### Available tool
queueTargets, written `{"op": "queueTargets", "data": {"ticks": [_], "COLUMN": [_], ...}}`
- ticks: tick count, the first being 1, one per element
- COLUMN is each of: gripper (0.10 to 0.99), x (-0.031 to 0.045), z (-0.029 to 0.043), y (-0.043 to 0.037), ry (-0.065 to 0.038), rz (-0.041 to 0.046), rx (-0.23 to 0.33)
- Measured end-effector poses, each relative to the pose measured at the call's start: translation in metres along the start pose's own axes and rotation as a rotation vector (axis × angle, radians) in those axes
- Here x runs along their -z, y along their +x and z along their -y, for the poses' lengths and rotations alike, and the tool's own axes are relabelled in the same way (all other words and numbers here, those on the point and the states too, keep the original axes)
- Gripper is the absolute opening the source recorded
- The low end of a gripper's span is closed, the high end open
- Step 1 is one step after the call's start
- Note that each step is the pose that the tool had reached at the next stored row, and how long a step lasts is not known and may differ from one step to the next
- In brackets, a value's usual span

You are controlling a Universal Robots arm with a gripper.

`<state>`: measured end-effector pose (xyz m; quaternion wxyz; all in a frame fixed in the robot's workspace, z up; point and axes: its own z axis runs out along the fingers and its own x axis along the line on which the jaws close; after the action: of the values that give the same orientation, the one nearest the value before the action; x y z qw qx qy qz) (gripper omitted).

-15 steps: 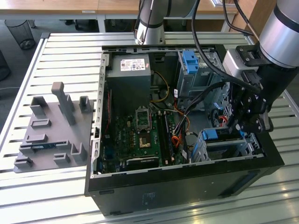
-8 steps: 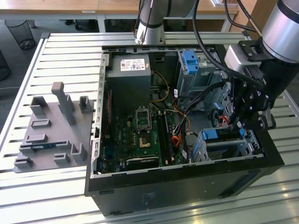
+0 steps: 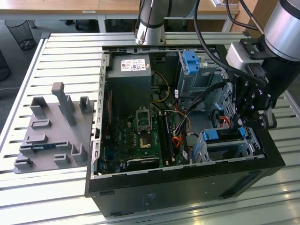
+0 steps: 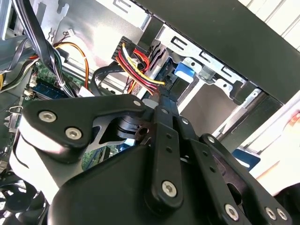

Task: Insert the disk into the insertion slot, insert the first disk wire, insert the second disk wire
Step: 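Insert the first disk wire, then insert the second disk wire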

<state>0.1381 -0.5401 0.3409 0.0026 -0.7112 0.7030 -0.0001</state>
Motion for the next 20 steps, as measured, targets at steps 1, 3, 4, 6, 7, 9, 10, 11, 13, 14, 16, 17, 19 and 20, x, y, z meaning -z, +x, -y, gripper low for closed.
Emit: {"op": "queueTargets", "data": {"ticks": [1,3,4,6,7,9,10,11,13,14,16,17,19,20], "gripper": [0.106,0.106,0.106,0.106,0.106,0.106,0.106,0.106,0.106,0.106,0.106,0.106,0.106,0.106], "x": [0.0002,0.0006,0.0008,0.0011,0.0015,0.0025,0.0030,0.0034,0.0047,0.0057,0.0085,0.0099,0.0124,0.0131], "z": [0.0000,0.0000,0.0000,0.0000,0.0000,0.0000,0.0000,0.0000,0.0000,0.0000,0.0000,0.0000,0.0000,-0.0004], "y": [0.0000,0.0000,0.0000,0.0000,0.0000,0.0000,0.0000,0.0000,0.0000,0.0000,0.0000,0.0000,-0.0001,-0.0001], "ry": [0.000,0.000,0.000,0.000,0.000,0.000,0.000,0.000,0.000,0.000,-0.001,-0.001,-0.002,-0.002], "rz": [-0.0002,-0.0004,-0.0005,-0.0003,-0.0005,-0.0005,-0.0004,-0.0004,-0.0004,-0.0005,-0.0004,-0.0003,-0.0003,-0.0004], "rx": [0.000,0.000,0.000,0.000,0.000,0.000,0.000,0.000,0.000,0.000,0.000,0.000,0.000,0.000]}}
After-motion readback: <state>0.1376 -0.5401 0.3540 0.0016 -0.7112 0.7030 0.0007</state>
